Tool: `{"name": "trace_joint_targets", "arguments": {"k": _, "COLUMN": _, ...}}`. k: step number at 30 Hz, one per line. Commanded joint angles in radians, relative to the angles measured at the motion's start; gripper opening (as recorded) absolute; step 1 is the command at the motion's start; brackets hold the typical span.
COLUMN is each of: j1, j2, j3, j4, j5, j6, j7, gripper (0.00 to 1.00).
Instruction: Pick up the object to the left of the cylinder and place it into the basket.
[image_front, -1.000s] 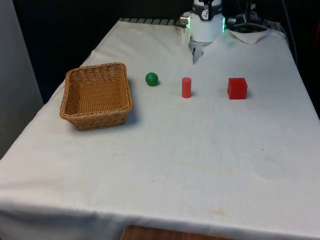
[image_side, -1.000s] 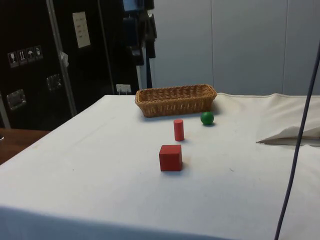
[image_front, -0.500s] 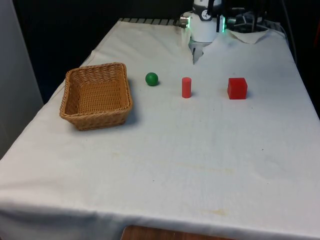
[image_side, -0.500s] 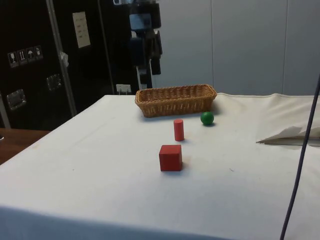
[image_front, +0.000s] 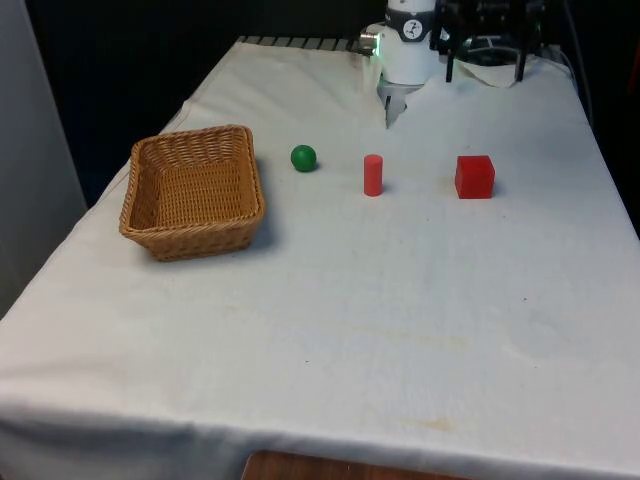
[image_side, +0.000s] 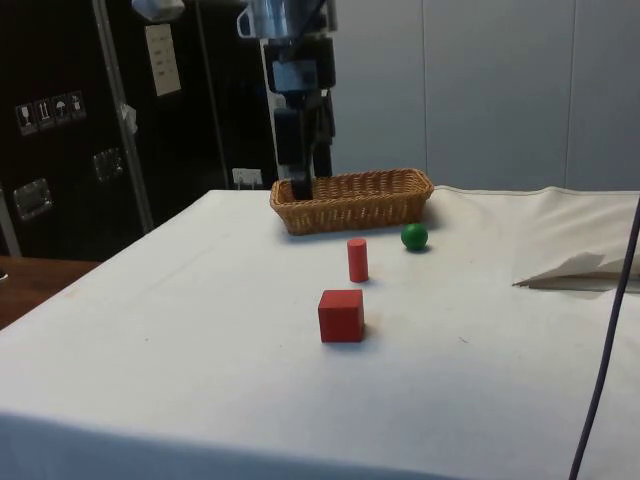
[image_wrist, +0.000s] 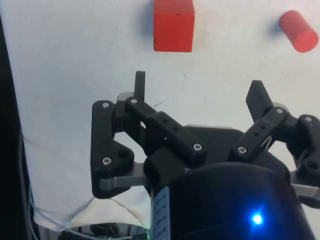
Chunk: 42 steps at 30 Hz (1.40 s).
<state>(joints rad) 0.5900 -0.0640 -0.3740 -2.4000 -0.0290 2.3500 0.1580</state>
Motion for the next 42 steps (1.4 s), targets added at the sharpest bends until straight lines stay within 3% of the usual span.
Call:
{"name": "trace_joint_targets", "arguments": {"k": 1, "j1": 0.001, "j2": 0.005, "j3": 0.007, "j4": -0.010, "j5": -0.016, "j6": 0.022, "j7": 0.023, "gripper": 1.00}}
{"name": "trace_joint_targets", "arguments": {"k": 9, "j1": 0.001, "j2": 0.022, "j3": 0.047, "j4": -0.048, "j5": -0.016, "j6": 0.071, "j7": 0.055, "gripper": 1.00}}
{"name": "trace_joint_targets", "arguments": {"k": 10, "j1": 0.000, "j2": 0.017, "j3": 0.041, "j4": -0.040, "j5": 0.000, "j6": 0.048, "j7": 0.033, "gripper": 1.00}}
{"name": "trace_joint_targets", "arguments": {"k": 11, "j1": 0.001, "j2": 0.022, "j3": 0.047, "j4": -0.048, "j5": -0.016, "j6": 0.071, "j7": 0.055, "gripper": 1.00}}
{"name": "trace_joint_targets", "arguments": {"k": 19, "j1": 0.000, "j2": 0.056, "j3": 0.081, "j4": -0.073, "j5": -0.017, "j6": 0.131, "j7": 0.082, "gripper": 1.00}}
{"name": "trace_joint_targets", "arguments": {"k": 20, "j1": 0.000, "j2": 0.054, "j3": 0.081, "j4": -0.069, "j5": 0.000, "j6": 0.116, "j7": 0.065, "gripper": 1.00}}
{"name": "trace_joint_targets", "arguments": {"k": 29, "j1": 0.002, "j2": 0.104, "j3": 0.107, "j4": -0.089, "j5": -0.012, "j6": 0.203, "j7": 0.101, "gripper": 1.00}}
{"name": "trace_joint_targets", "arguments": {"k": 30, "j1": 0.000, "j2": 0.097, "j3": 0.106, "j4": -0.084, "j5": 0.000, "j6": 0.181, "j7": 0.085, "gripper": 1.00}}
{"name": "trace_joint_targets", "arguments": {"k": 31, "j1": 0.002, "j2": 0.109, "j3": 0.109, "j4": -0.091, "j5": -0.011, "j6": 0.211, "j7": 0.102, "gripper": 1.00}}
{"name": "trace_joint_targets", "arguments": {"k": 42, "j1": 0.002, "j2": 0.156, "j3": 0.131, "j4": -0.107, "j5": -0.002, "j6": 0.273, "j7": 0.111, "gripper": 1.00}}
